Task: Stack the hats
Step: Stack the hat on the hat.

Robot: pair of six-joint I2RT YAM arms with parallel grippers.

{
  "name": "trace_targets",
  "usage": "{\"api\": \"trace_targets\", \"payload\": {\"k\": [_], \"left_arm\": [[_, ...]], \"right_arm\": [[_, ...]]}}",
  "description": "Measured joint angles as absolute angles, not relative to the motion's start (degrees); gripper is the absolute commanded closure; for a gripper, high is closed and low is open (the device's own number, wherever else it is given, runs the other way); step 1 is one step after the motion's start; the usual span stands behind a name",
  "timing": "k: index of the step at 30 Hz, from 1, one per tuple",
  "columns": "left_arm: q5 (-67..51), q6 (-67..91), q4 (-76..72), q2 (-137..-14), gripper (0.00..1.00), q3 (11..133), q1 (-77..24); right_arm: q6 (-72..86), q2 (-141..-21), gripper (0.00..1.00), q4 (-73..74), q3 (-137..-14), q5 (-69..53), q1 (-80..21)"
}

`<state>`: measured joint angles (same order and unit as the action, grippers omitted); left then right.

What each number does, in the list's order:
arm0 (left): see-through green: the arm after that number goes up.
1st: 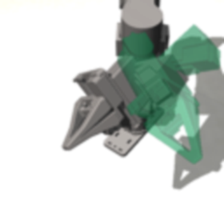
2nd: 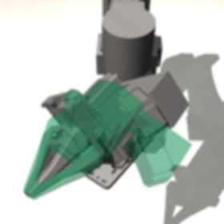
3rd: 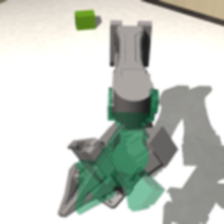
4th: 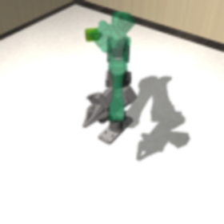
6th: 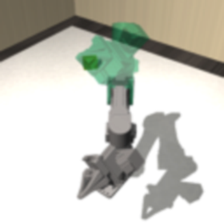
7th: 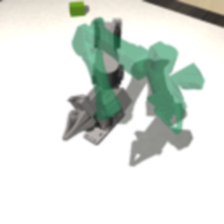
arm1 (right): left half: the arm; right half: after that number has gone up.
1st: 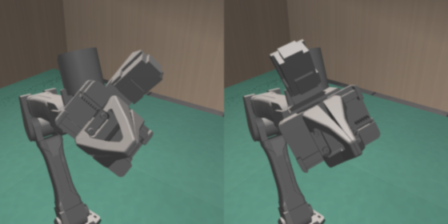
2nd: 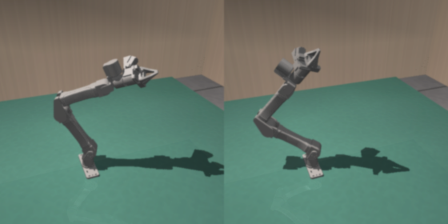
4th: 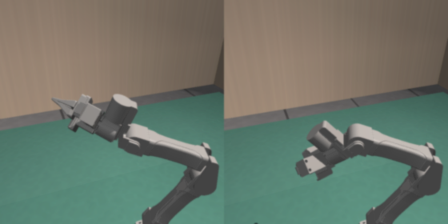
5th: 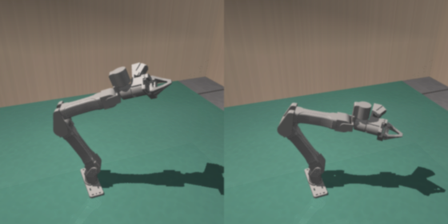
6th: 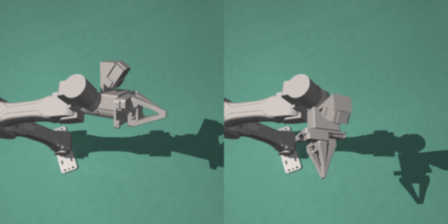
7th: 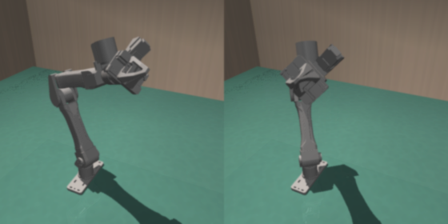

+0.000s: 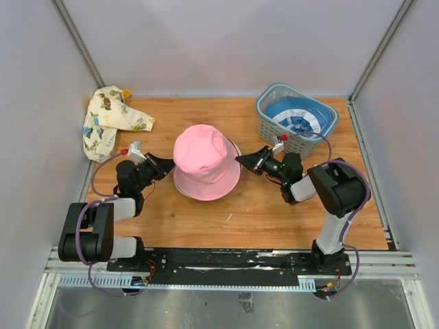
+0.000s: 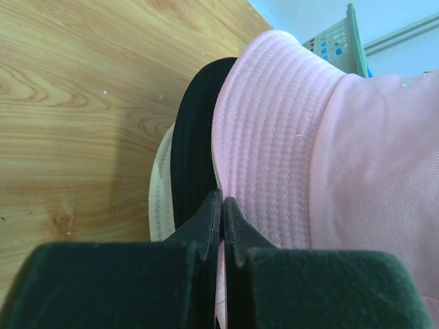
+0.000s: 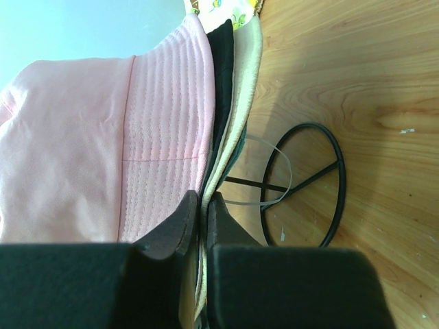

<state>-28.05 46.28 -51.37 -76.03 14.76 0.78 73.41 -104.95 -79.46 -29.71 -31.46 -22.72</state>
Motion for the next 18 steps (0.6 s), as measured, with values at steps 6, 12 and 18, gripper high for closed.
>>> {"api": "trace_targets", "payload": {"k": [6, 12, 18], "left_arm": [[-25.6, 44.4, -49.2, -76.2, 0.99, 14.8, -1.0], [-23.9, 43.3, -48.3, -77.6, 0.99, 15.3, -2.1], [-23.8, 43.3, -48.7, -79.4, 0.99, 15.7, -2.5]], "right_arm": [[72.9, -106.6, 0.99, -80.0, -30.3, -31.4, -22.7], [72.5, -107.9, 1.0, -81.2, -30.8, -31.5, -22.7], [70.4, -107.5, 0.99, -79.6, -31.4, -31.5, -22.7]]}}
